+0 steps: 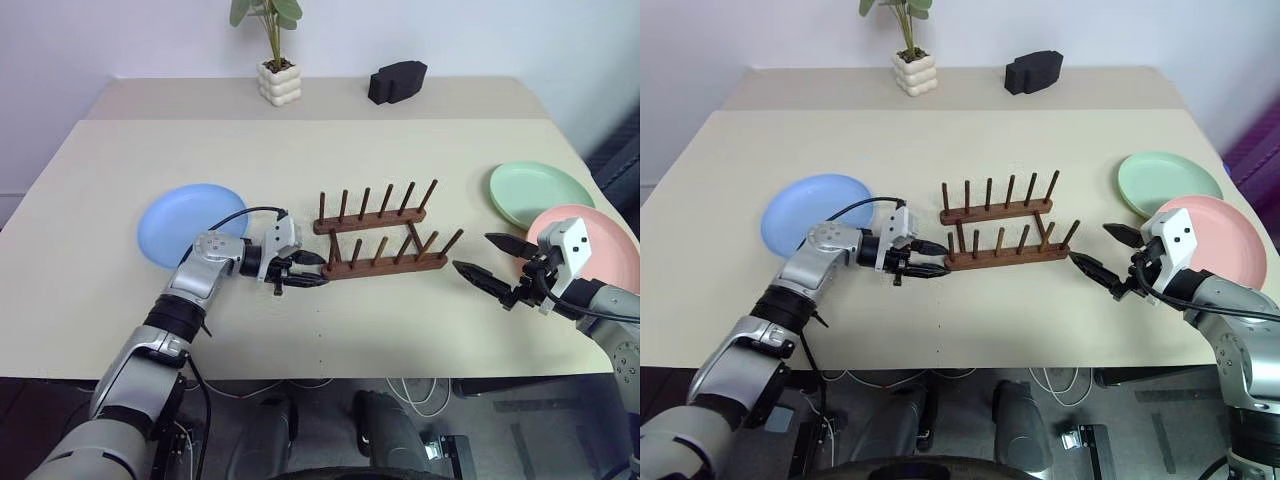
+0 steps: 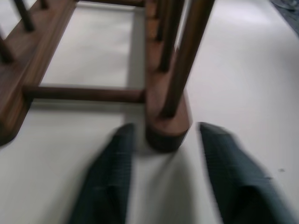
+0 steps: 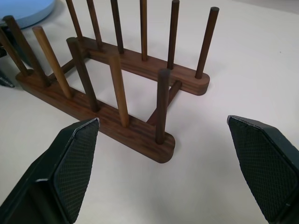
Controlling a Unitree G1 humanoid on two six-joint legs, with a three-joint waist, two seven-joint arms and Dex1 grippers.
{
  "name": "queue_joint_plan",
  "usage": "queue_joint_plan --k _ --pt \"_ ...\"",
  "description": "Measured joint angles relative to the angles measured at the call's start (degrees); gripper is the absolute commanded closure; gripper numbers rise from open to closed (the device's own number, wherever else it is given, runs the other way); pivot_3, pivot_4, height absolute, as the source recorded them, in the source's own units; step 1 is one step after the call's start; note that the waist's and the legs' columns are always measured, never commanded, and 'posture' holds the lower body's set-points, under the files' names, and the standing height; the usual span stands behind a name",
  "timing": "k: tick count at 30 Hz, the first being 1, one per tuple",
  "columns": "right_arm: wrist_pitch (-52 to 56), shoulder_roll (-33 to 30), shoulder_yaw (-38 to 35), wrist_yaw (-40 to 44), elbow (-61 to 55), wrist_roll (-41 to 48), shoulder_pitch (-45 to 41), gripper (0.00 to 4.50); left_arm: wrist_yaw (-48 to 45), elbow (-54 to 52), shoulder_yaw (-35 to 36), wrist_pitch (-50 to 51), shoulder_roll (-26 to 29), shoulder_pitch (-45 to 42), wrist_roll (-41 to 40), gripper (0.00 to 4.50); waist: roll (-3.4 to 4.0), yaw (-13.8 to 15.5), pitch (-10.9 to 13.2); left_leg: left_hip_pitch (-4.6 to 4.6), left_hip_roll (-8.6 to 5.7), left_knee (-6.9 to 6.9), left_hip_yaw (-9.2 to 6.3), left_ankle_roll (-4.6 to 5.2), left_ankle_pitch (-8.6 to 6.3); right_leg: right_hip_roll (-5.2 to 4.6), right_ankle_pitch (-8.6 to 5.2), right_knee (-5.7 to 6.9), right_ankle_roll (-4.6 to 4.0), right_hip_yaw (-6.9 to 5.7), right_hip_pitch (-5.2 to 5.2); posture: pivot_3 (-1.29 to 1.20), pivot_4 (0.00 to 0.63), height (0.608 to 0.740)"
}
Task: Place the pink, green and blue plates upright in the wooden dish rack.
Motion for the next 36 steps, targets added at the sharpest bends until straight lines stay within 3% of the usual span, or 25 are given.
queue_joint_plan --k 1,6,9,15,16,23,36 --pt "-0.47 0.0 0.0 0.29 0.49 -0.06 0.07 0.0 0.36 0.0 0.36 -0.21 0.01 0.0 0.01 0.28 0.0 0.03 0.0 0.0 0.0 0.0 0.0 0.0 0.0 0.0 0.0 0.0 0.0 0.0 0.01 0.0 0.15 0.731" --pt "-2.67 0.0 0.01 1.86 2.7 -0.62 1.21 0.0 1.93 -2.89 2.5 -0.32 1.14 1.79 -0.09 0.28 0.0 -0.04 0.0 0.01 0.01 -0.01 -0.02 0.0 0.0 0.0 0.0 0.0 0.0 0.0 0.0 0.0 0.15 0.731" --pt "-3.14 -0.04 0.11 3.23 3.66 -0.78 1.93 0.85 2.78 -7.81 4.09 3.16 2.41 4.91 -1.28 1.09 0.0 -0.16 0.0 0.01 0.02 -0.01 -0.13 0.0 0.0 0.0 0.01 0.02 0.0 0.01 -0.02 0.0 0.15 0.731" --pt "-3.29 -1.01 2.76 5.84 3.65 -2.04 2.68 3.95 1.96 -20.96 5.75 11.45 6.7 12.24 -4.43 4.22 0.01 -0.09 -0.01 0.03 0.03 -0.01 -0.18 0.0 0.0 0.0 -0.02 0.02 -0.06 0.02 0.0 0.0 0.15 0.731" --pt "-3.34 -1.01 3.74 5.93 3.67 -2.76 2.43 4.48 1.87 -22.89 5.5 12.5 6.78 13.12 -4.54 4.5 0.01 -0.03 -0.01 0.03 0.03 0.0 -0.18 0.0 0.0 0.0 -0.07 0.01 -0.14 0.02 0.0 0.0 0.15 0.731" --pt "-5.28 -0.99 10.14 5.85 6.37 -8.41 0.03 4.48 5.79 -30.82 -0.57 15.88 4.56 15.36 -1.87 4.5 0.01 0.36 -0.01 0.03 0.01 0.01 -0.17 0.0 0.0 -0.01 -0.09 0.0 -0.18 0.02 0.02 0.0 0.15 0.731" --pt "-16.23 2.24 17.83 2.25 19.34 -18.92 -9.61 4.48 20.71 -24.91 -2.56 11.13 -1.86 13.34 5.89 4.5 -0.06 -0.19 -0.07 0.22 0.02 0.06 -0.06 0.0 0.0 0.01 0.0 0.02 -0.01 0.01 0.21 0.0 0.15 0.731"
